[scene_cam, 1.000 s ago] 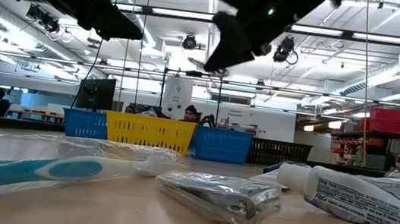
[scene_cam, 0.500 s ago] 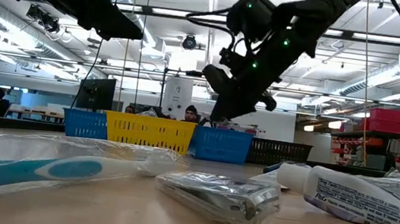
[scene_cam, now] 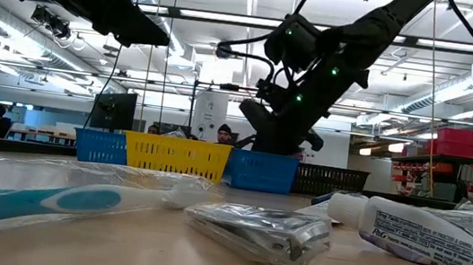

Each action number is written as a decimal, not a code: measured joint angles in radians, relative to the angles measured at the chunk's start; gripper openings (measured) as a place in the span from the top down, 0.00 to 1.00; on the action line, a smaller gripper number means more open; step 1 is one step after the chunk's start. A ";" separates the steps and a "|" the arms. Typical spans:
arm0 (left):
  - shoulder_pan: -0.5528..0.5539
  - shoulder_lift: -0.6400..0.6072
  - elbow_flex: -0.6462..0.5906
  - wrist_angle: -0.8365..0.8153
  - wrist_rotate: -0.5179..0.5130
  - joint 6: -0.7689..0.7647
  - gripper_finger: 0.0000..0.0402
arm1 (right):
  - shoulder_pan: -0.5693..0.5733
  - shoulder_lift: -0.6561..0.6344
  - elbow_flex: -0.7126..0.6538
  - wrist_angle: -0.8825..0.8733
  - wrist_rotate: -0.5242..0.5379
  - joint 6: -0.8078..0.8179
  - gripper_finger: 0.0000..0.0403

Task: Pick & Place Travel size toiletries
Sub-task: Put the nail cutter into the right blue bin, then put the toothpaste into the black bin

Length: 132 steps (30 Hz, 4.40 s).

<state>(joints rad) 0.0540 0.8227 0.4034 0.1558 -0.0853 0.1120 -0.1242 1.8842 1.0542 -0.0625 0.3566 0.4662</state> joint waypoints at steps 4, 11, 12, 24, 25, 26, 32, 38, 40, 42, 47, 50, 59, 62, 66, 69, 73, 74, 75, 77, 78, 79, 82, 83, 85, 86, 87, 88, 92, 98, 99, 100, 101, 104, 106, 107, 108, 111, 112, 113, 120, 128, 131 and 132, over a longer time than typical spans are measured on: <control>0.000 0.000 0.000 0.000 0.000 -0.003 0.71 | -0.005 0.002 0.000 -0.001 0.000 -0.011 0.71; 0.000 0.000 0.000 -0.001 0.000 -0.005 0.71 | -0.013 0.001 0.000 0.007 0.000 -0.042 0.57; 0.000 0.000 0.000 -0.001 0.000 -0.006 0.71 | -0.014 -0.004 0.000 0.006 0.000 -0.056 0.55; 0.000 0.000 0.000 -0.001 0.000 -0.003 0.71 | 0.046 -0.168 0.001 0.011 -0.086 -0.146 0.52; 0.000 0.000 0.000 -0.001 0.000 -0.003 0.71 | 0.054 -0.182 0.001 0.008 -0.105 -0.147 0.53; 0.000 0.000 0.000 -0.001 0.000 -0.003 0.71 | 0.064 -0.195 0.001 0.011 -0.126 -0.147 0.54; 0.000 0.000 0.000 0.000 0.000 -0.003 0.71 | 0.134 -0.224 0.002 -0.013 -0.227 -0.146 0.56; 0.000 0.000 0.000 0.000 0.000 -0.003 0.71 | 0.225 -0.224 0.002 -0.084 -0.279 -0.134 0.55; 0.000 0.000 0.000 -0.001 0.000 -0.003 0.71 | 0.255 -0.223 0.002 -0.103 -0.282 -0.134 0.55; 0.000 0.000 0.000 0.000 0.000 -0.003 0.71 | 0.283 -0.223 0.002 -0.125 -0.283 -0.140 0.56; 0.000 0.000 0.000 0.000 0.000 -0.003 0.71 | 0.342 -0.223 0.002 -0.195 -0.311 -0.159 0.57; 0.000 0.000 0.000 0.000 0.000 -0.003 0.71 | 0.367 -0.223 0.002 -0.212 -0.341 -0.161 0.58; 0.000 0.000 0.000 0.000 0.000 -0.057 0.71 | 0.416 -0.223 0.002 -0.211 -0.343 -0.161 0.59; 0.000 0.000 0.000 -0.001 0.025 -0.063 0.71 | 0.420 -0.223 0.002 -0.211 -0.342 -0.161 0.60; 0.000 0.013 0.000 -0.001 0.089 -0.079 0.71 | 0.421 -0.223 0.002 -0.211 -0.341 -0.161 0.60; 0.000 0.031 0.000 0.005 0.097 -0.072 0.71 | 0.421 -0.223 0.002 -0.225 -0.342 -0.161 0.59; 0.000 0.067 0.000 0.045 0.063 -0.060 0.71 | 0.421 -0.223 0.001 -0.266 -0.343 -0.188 0.53; 0.000 0.077 0.000 0.051 0.053 -0.060 0.71 | 0.421 -0.223 0.001 -0.275 -0.347 -0.196 0.52; 0.000 0.087 0.000 0.055 0.043 -0.060 0.71 | 0.421 -0.221 0.001 -0.283 -0.359 -0.208 0.50; 0.000 0.111 0.000 0.073 0.026 -0.060 0.71 | 0.421 -0.210 0.001 -0.297 -0.386 -0.245 0.46; 0.000 0.120 0.000 0.082 0.021 -0.060 0.71 | 0.422 -0.202 0.001 -0.307 -0.402 -0.267 0.45; 0.000 0.128 0.000 0.088 0.019 -0.060 0.71 | 0.422 -0.189 0.001 -0.308 -0.417 -0.289 0.43; 0.000 0.149 0.000 0.106 0.019 -0.059 0.71 | 0.424 -0.146 0.001 -0.315 -0.437 -0.353 0.40; 0.000 0.150 0.000 0.107 0.019 -0.059 0.71 | 0.424 -0.132 0.001 -0.313 -0.438 -0.370 0.40; 0.000 0.150 0.000 0.108 0.019 -0.059 0.71 | 0.424 -0.105 0.001 -0.315 -0.438 -0.391 0.38; 0.000 0.150 0.000 0.107 0.019 -0.059 0.71 | 0.424 -0.092 0.001 -0.315 -0.438 -0.397 0.38; 0.000 0.150 0.000 0.107 0.019 -0.059 0.71 | 0.424 -0.081 0.001 -0.315 -0.438 -0.401 0.37; 0.000 0.150 0.000 0.107 0.018 -0.059 0.71 | 0.424 -0.071 0.001 -0.315 -0.438 -0.403 0.37; 0.000 0.150 0.000 0.107 0.019 -0.047 0.71 | 0.424 -0.043 0.001 -0.315 -0.437 -0.411 0.35; 0.000 0.149 0.000 0.106 0.019 -0.047 0.71 | 0.425 -0.022 0.001 -0.316 -0.436 -0.531 0.36; 0.000 0.149 0.000 0.106 0.019 -0.047 0.71 | 0.424 -0.021 0.001 -0.317 -0.436 -0.551 0.37; 0.000 0.149 0.000 0.106 0.019 -0.047 0.71 | 0.424 -0.018 0.001 -0.318 -0.435 -0.565 0.39; 0.000 0.149 0.000 0.106 0.018 -0.047 0.71 | 0.424 -0.017 0.002 -0.320 -0.433 -0.575 0.41; 0.000 0.149 0.000 0.106 0.019 -0.047 0.71 | 0.423 -0.016 0.002 -0.321 -0.429 -0.578 0.48; 0.000 0.149 0.000 0.106 0.019 -0.047 0.71 | 0.423 -0.016 0.003 -0.321 -0.426 -0.565 0.53; 0.000 0.149 0.000 0.106 0.019 -0.047 0.71 | 0.423 -0.016 0.003 -0.320 -0.425 -0.555 0.55; 0.000 0.149 0.000 0.106 0.018 -0.047 0.71 | 0.422 -0.016 0.003 -0.320 -0.424 -0.549 0.57; 0.000 0.149 0.000 0.106 0.018 -0.047 0.71 | 0.422 -0.016 0.003 -0.318 -0.421 -0.507 0.64; 0.000 0.149 0.000 0.106 0.019 -0.047 0.71 | 0.422 -0.016 0.003 -0.318 -0.420 -0.489 0.66; 0.000 0.149 0.000 0.106 0.019 -0.047 0.71 | 0.422 -0.016 0.003 -0.318 -0.417 -0.472 0.67; 0.000 0.149 0.000 0.105 0.019 -0.048 0.71 | 0.424 -0.018 0.002 -0.299 -0.413 -0.399 0.74; 0.000 0.148 0.000 0.107 0.018 -0.048 0.71 | 0.394 -0.130 0.083 -0.395 -0.317 -0.332 0.75; 0.000 0.148 0.000 0.119 0.018 -0.052 0.71 | 0.380 -0.200 0.111 -0.482 -0.118 -0.354 0.75; 0.000 0.148 0.000 0.125 0.018 -0.053 0.71 | 0.375 -0.225 0.114 -0.489 -0.017 -0.353 0.75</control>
<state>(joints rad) 0.0540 0.9710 0.4030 0.2808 -0.0668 0.0589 0.2509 1.6593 1.1681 -0.5519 0.3394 0.1130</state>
